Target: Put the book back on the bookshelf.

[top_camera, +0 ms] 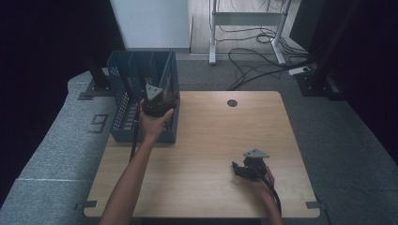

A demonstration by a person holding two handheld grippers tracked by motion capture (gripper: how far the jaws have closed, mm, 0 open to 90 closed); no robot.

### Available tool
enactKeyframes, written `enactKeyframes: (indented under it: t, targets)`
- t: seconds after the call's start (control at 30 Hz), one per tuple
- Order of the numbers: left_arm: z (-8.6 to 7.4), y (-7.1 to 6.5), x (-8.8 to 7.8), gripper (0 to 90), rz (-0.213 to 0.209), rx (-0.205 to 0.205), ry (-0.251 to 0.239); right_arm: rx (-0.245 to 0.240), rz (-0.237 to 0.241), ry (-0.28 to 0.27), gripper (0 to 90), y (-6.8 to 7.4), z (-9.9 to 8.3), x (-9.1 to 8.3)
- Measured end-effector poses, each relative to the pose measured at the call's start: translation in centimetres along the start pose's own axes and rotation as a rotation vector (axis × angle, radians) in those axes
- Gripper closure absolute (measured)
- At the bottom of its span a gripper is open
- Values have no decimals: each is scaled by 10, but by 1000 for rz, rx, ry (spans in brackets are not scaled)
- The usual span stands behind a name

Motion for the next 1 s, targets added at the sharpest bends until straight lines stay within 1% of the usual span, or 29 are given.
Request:
enactKeyframes:
  t: [0.13,0.23,0.3,0.43,0.57,0.73,0.77,0.8,0.93,1.0]
  targets:
    - [-3,0,-8,340,-42,-1,20,1,-1,0,276,0,0,0]
    - [-6,0,-13,331,-60,2,26,1,-2,0,276,0,0,0]
    - [-9,0,-16,319,-74,-3,44,1,-2,-1,276,0,0,0]
    - [-16,0,-24,299,-95,-16,61,1,-2,1,276,0,0,0]
    - [-24,0,-33,284,-105,-15,78,4,-4,1,276,0,0,0]
    - [-33,1,-44,287,-126,-19,77,6,-5,2,276,0,0,0]
    - [-33,1,-44,291,-126,-19,77,6,-5,2,276,0,0,0]
    - [-36,1,-48,291,-136,-16,77,7,-6,2,276,0,0,0]
    - [-41,1,-59,327,-139,-13,49,7,-5,3,276,0,0,0]
    - [-42,1,-64,325,-160,-16,52,9,-6,2,276,0,0,0]
Point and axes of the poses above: each handheld gripper's, and its own axes: x roughly forward along the jaws, z roughly out of its top, y roughly to its left, the point moved 2 cm from there along x, roughly forward along the jaws, and after that the axes turned 7 degrees about z, right-handed, at the moved point
